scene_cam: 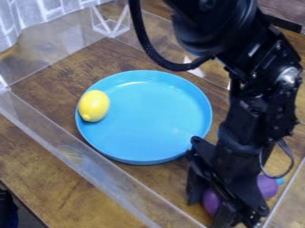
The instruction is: Put the purple eggplant on the blue tray
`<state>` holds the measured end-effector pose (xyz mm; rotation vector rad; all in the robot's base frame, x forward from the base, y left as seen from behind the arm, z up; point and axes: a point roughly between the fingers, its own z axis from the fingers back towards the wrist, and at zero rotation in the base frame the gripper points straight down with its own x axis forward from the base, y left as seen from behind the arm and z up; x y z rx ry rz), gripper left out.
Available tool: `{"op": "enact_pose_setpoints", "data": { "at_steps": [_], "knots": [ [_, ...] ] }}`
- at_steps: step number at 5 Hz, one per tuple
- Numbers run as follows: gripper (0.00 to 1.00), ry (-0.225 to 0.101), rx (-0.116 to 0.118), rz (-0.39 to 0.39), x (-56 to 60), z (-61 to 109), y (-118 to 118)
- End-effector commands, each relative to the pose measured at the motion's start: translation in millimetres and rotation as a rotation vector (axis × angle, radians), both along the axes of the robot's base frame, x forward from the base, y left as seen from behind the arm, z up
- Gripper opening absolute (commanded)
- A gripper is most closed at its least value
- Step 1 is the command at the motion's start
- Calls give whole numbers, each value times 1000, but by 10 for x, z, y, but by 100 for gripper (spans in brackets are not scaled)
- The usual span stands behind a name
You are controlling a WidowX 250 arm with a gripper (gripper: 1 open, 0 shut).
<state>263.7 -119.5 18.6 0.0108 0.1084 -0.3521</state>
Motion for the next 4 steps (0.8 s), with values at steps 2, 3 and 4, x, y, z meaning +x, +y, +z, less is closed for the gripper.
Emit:
{"op": "enact_pose_setpoints", "data": {
  "at_steps": [2, 3, 4],
  "knots": [
    [0, -1, -5, -55, -31, 57, -89],
    [0, 1, -2, -63, -28, 77, -79],
    [0, 2, 1, -70, -24, 92, -71]
  ]
}}
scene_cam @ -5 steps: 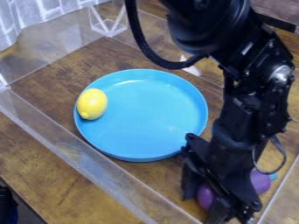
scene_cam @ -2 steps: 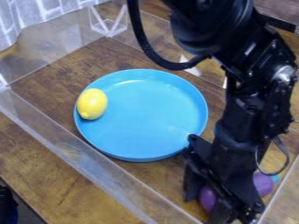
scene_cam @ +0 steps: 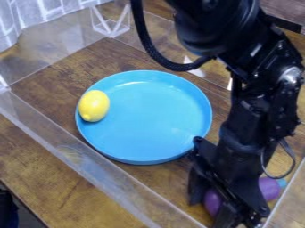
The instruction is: Put the purple eggplant on the blue tray
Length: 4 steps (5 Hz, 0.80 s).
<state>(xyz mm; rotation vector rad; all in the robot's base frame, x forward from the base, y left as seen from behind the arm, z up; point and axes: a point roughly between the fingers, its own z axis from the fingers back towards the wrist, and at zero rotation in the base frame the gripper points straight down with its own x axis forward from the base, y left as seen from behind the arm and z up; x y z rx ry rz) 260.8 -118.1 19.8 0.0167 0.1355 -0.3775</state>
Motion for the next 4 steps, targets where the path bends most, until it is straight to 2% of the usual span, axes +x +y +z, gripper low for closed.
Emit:
{"op": "enact_pose_setpoints", "data": {
  "at_steps": [1, 4],
  "knots": [
    [0, -22, -7, -51, 9, 90, -77],
    [0, -18, -2, -69, 21, 107, -55]
  ]
}}
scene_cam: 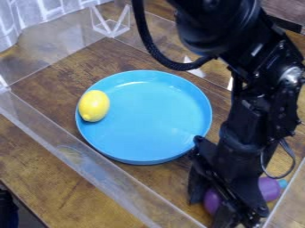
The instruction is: Put the purple eggplant on the blue tray
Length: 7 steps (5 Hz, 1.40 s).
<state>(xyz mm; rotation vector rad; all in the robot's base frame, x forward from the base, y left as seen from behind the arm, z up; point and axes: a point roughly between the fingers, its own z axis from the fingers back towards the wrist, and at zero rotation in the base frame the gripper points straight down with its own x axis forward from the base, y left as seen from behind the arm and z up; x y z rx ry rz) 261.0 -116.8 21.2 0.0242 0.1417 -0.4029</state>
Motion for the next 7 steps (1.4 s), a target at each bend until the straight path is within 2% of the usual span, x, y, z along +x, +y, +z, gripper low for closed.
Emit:
{"op": "enact_pose_setpoints", "data": {
  "at_steps": [1, 7],
  "knots": [
    [0, -22, -9, -48, 23, 91, -61],
    [0, -15, 0, -72, 49, 100, -15]
  ]
}}
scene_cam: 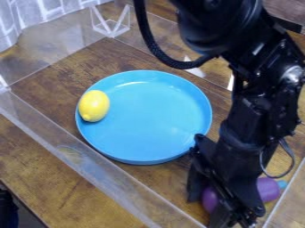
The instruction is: Put the purple eggplant on the blue tray
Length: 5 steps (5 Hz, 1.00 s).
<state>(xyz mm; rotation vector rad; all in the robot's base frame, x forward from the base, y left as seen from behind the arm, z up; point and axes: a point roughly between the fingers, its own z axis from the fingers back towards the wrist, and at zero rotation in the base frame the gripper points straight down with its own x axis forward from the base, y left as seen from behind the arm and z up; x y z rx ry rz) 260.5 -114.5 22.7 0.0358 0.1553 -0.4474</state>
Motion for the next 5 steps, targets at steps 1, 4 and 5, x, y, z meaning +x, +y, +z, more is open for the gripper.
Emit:
{"op": "enact_pose_setpoints", "data": {
  "at_steps": [1, 4, 5],
  "knots": [
    [0, -25, -9, -30, 59, 83, -30],
    [0, -22, -3, -38, 73, 77, -8],
    [0, -21, -2, -41, 78, 73, 0]
  ]
}}
